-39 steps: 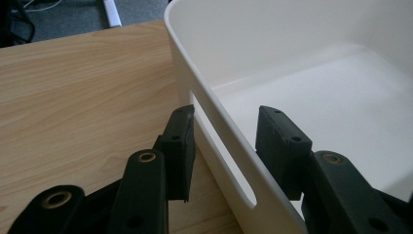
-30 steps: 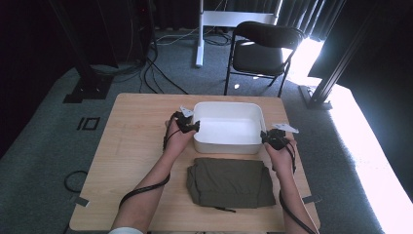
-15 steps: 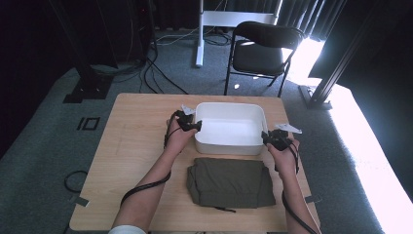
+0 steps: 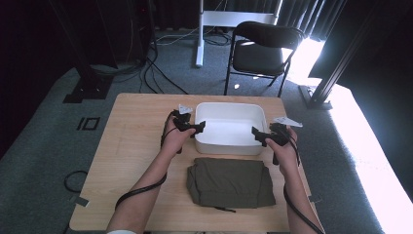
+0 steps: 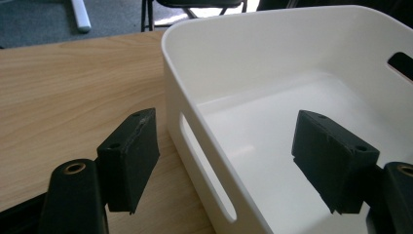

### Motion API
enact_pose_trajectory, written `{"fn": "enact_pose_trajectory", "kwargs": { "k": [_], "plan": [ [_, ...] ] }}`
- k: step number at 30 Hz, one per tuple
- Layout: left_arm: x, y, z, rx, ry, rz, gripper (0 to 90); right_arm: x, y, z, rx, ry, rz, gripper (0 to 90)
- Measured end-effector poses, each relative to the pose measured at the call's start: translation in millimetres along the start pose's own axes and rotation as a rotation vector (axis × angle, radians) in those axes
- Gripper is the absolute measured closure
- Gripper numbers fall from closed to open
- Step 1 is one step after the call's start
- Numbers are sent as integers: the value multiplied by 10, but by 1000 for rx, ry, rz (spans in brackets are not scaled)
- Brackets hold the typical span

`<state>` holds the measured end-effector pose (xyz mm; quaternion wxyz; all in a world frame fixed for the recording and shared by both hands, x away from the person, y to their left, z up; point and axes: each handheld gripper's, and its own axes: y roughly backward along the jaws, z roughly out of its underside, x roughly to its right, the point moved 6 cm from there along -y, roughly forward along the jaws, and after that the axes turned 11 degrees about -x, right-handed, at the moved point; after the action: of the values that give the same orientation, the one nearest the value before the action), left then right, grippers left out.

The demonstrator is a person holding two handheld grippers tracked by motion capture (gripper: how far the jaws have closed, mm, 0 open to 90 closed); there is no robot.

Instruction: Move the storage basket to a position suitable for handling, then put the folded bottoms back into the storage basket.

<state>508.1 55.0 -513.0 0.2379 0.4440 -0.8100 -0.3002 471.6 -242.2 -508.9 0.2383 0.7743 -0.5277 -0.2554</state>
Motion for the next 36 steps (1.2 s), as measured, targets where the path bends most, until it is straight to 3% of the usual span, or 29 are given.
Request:
{"fn": "enact_pose_trajectory", "kwargs": {
  "k": [3, 8, 15, 25, 36],
  "plan": [
    [37, 69, 15, -1, -26, 6, 198, -6, 1, -7, 6, 5, 2, 132],
    [124, 209, 61, -5, -67, 40, 189, 1, 47, -31, 15, -14, -8, 132],
    [198, 355, 145, -15, -78, 73, 173, -11, 86, -37, 16, 8, -4, 134],
    [242, 488, 271, -13, -84, 96, 163, -167, 223, -29, 27, 75, -30, 134],
    [364, 613, 419, -23, -121, 129, 163, -155, 410, 102, 34, 89, -27, 134]
  ]
}}
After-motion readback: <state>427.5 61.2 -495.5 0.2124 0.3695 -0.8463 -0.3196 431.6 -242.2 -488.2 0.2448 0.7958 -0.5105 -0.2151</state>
